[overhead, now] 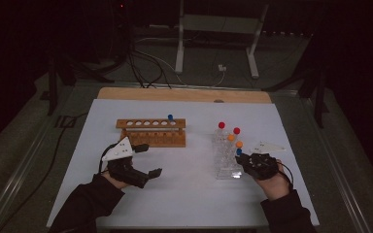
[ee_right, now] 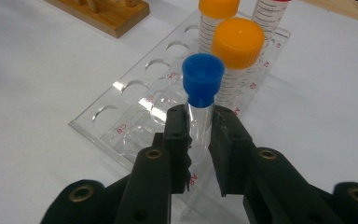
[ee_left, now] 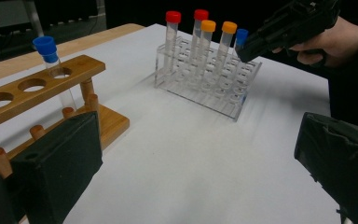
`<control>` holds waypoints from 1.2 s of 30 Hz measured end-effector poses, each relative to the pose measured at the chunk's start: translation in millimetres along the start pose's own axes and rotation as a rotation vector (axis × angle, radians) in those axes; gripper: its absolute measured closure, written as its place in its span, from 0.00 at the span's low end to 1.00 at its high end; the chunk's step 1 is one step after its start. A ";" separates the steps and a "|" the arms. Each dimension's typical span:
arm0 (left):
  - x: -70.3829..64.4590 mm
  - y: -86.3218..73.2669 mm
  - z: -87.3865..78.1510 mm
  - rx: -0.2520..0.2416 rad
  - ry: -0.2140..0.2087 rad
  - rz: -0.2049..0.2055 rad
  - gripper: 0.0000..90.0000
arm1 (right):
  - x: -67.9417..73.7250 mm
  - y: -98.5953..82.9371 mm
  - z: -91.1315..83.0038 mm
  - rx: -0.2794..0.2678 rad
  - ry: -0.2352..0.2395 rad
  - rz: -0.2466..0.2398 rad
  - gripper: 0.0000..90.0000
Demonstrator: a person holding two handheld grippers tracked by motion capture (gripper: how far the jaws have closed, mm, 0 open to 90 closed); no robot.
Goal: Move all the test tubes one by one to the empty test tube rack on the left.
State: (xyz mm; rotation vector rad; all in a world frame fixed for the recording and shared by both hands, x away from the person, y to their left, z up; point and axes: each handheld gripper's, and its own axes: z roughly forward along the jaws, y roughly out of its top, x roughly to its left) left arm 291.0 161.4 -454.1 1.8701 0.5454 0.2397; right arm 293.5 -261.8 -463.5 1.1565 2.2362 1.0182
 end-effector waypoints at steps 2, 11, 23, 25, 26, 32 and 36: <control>0.2 -0.1 -0.1 -0.001 -0.002 -0.001 0.02 | 0.1 0.4 -0.2 0.003 -0.002 -0.002 0.85; 1.2 -0.1 -1.2 0.000 0.001 -0.004 0.02 | 0.6 5.7 -14.6 -0.051 -0.015 -0.006 0.86; 1.3 1.3 -1.8 -0.003 -0.010 -0.006 0.02 | 7.1 20.0 -46.8 -0.144 -0.036 -0.034 0.86; 0.9 1.5 -1.2 0.000 -0.016 -0.006 0.02 | 8.4 22.0 -51.4 -0.158 -0.027 -0.038 0.86; 0.6 1.5 -0.8 0.002 -0.017 -0.004 0.02 | 9.7 23.0 -53.5 -0.165 -0.023 -0.038 0.86; -1.7 3.1 1.5 0.009 -0.034 0.001 0.02 | 22.5 28.7 -59.1 -0.192 0.031 -0.064 0.86; -3.3 5.3 3.3 0.013 -0.051 0.005 0.02 | 36.5 32.7 -58.4 -0.200 0.082 -0.096 0.86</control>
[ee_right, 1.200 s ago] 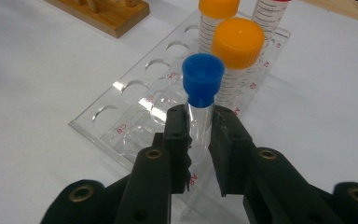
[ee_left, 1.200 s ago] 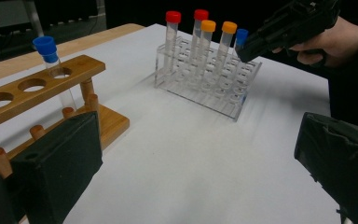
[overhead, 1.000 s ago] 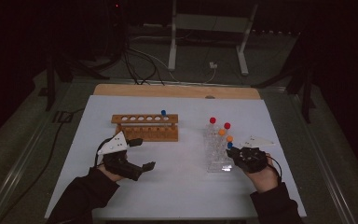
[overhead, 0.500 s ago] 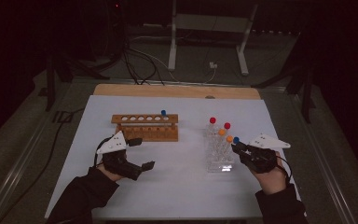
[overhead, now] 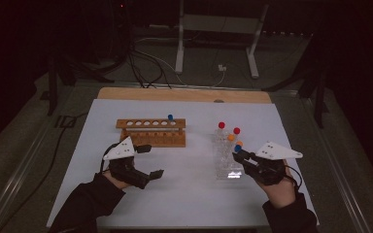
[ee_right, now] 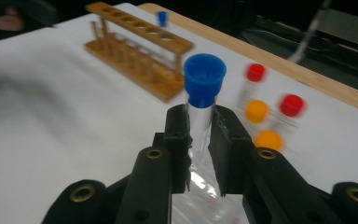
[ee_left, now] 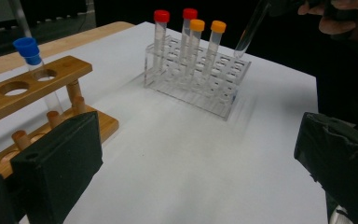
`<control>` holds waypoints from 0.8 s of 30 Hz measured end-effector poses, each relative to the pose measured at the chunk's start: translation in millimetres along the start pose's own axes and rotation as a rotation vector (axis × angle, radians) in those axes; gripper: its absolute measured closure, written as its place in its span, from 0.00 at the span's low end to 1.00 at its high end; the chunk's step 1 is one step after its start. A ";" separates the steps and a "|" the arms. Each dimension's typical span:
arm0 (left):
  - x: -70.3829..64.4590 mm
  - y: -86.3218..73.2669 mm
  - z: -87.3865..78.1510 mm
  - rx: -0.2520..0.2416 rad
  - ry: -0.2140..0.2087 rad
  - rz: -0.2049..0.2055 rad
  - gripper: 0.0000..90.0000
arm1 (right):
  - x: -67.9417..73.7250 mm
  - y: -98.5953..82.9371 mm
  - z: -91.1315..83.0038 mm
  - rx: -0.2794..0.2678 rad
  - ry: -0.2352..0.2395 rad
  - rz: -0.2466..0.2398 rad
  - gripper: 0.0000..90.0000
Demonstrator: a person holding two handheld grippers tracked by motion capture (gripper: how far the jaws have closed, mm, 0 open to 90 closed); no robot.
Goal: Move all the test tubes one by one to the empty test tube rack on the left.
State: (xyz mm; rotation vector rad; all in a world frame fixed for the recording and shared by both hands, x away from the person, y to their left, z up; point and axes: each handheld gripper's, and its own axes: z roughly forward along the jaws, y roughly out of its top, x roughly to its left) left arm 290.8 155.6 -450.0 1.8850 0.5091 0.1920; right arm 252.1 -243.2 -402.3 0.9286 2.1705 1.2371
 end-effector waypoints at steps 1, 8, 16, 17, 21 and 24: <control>-0.3 0.7 0.6 0.001 -0.003 0.002 0.02 | 3.3 0.9 1.1 -0.001 0.013 -0.005 0.86; -5.4 7.8 6.2 0.005 -0.050 0.012 0.02 | 21.1 1.1 14.9 0.016 0.092 -0.028 0.86; -13.1 18.4 16.1 0.001 -0.105 0.033 0.04 | 39.1 -1.3 36.9 0.058 0.156 -0.058 0.86; -14.1 19.6 17.7 0.000 -0.112 0.034 0.04 | 40.7 -1.3 38.8 0.060 0.161 -0.060 0.86; -18.2 24.5 23.8 -0.005 -0.136 0.040 0.06 | 46.9 -1.9 45.7 0.075 0.180 -0.069 0.86; -21.2 28.4 29.1 -0.004 -0.144 0.047 0.08 | 51.1 -3.0 49.9 0.087 0.194 -0.079 0.86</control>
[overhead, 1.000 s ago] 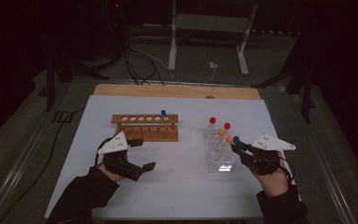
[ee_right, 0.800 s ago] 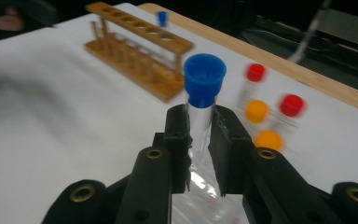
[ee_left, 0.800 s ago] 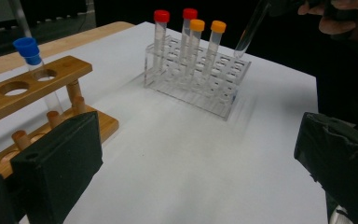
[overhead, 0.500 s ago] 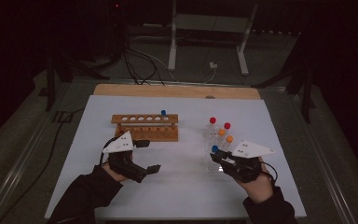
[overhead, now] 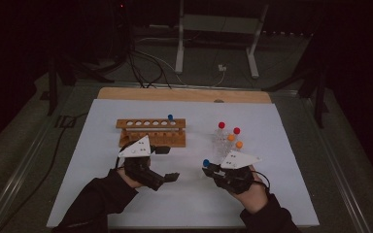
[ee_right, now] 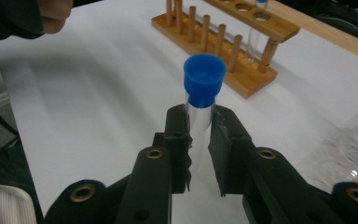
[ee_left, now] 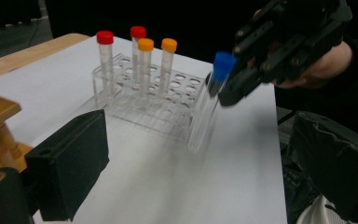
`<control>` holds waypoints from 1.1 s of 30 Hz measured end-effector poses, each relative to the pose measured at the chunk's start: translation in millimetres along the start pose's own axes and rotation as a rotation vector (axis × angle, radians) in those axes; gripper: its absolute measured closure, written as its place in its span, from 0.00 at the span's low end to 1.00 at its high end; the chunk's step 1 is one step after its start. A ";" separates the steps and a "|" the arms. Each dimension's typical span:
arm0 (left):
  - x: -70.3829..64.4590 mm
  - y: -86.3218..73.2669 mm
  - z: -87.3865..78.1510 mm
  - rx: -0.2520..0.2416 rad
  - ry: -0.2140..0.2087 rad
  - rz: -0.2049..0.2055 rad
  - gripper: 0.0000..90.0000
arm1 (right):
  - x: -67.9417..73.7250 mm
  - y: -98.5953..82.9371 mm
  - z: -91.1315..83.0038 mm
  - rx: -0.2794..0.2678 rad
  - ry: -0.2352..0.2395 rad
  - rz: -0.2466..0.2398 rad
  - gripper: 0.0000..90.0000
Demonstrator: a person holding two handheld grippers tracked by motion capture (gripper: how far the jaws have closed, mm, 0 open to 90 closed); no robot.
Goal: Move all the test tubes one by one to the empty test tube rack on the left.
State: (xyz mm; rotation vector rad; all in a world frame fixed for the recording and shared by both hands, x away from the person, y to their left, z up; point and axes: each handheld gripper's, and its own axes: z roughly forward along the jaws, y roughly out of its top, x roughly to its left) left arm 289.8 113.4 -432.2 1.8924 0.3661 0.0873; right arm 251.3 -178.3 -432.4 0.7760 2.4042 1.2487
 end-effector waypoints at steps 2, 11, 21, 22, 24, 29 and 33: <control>-0.9 2.4 3.5 0.001 -0.008 0.006 0.11 | 2.4 -0.2 3.1 0.005 0.011 -0.005 0.86; -5.6 10.9 23.0 0.002 -0.060 0.027 0.32 | 9.1 -0.6 10.8 0.022 0.035 -0.016 0.86; -9.7 15.3 41.3 0.031 -0.083 0.066 0.55 | 11.2 -0.1 10.9 0.021 0.047 -0.020 0.86; -10.1 15.2 43.0 0.033 -0.084 0.071 0.58 | 11.3 -0.1 10.9 0.021 0.046 -0.020 0.86; -10.0 14.9 45.8 0.038 -0.091 0.076 0.62 | 11.2 0.0 10.7 0.020 0.048 -0.019 0.86; -10.4 13.2 51.1 0.044 -0.110 0.084 0.73 | 11.1 0.1 10.3 0.018 0.046 -0.019 0.86; -10.0 13.7 53.1 0.045 -0.112 0.093 0.79 | 11.3 0.2 10.2 0.018 0.047 -0.020 0.86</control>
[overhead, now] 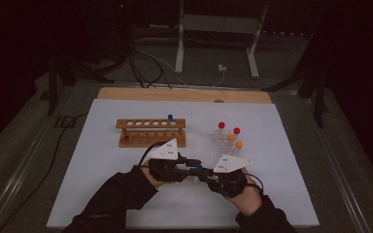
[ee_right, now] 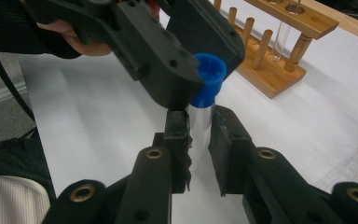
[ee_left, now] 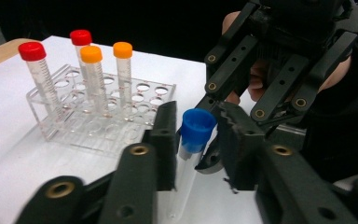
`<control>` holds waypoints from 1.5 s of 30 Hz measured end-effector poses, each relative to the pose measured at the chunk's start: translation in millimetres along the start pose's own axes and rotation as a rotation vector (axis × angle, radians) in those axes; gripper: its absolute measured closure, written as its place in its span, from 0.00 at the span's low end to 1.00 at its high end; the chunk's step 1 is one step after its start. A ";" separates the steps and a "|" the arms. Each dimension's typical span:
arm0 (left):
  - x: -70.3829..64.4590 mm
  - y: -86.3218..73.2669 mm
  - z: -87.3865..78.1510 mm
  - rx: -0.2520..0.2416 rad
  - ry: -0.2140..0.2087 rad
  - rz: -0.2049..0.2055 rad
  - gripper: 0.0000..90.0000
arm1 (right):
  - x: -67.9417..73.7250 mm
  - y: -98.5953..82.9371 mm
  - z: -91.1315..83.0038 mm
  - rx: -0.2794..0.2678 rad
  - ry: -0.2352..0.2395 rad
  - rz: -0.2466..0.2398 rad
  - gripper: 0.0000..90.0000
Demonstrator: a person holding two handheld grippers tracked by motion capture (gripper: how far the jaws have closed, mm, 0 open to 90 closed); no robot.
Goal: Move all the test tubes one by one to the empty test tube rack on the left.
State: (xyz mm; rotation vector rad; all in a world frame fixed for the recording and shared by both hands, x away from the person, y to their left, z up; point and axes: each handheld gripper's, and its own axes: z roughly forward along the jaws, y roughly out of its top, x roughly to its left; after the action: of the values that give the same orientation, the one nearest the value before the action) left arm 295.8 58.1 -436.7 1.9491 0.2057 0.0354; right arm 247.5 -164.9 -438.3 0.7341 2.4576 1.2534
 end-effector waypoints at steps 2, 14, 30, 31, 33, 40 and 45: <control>0.1 0.3 0.3 0.002 0.000 0.004 0.82 | 0.2 0.2 -0.3 0.000 0.000 0.001 0.86; 4.6 3.3 -7.3 -0.015 0.043 0.018 0.86 | 0.7 -0.3 -3.2 -0.030 -0.003 -0.001 0.73; 29.8 11.9 -43.0 -0.028 0.170 0.013 0.86 | -5.5 -2.4 -12.0 -0.110 0.009 0.052 0.31; 32.1 12.6 -45.5 -0.031 0.178 0.009 0.86 | -5.9 -2.6 -12.6 -0.116 0.005 0.060 0.29; 36.5 13.7 -50.7 -0.033 0.203 0.008 0.86 | -6.9 -2.8 -14.2 -0.126 -0.002 0.064 0.23; 53.7 16.5 -68.2 -0.033 0.282 -0.009 0.86 | -10.4 -4.6 -18.0 -0.148 0.002 0.076 0.07; 66.3 17.8 -77.7 -0.039 0.333 -0.025 0.86 | -12.0 -4.7 -20.3 -0.164 -0.007 0.085 0.00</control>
State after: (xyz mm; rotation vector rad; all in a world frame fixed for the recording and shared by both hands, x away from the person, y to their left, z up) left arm 353.9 133.6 -395.6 1.8931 0.4447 0.3463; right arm 246.6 -187.4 -430.1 0.8034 2.3062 1.4602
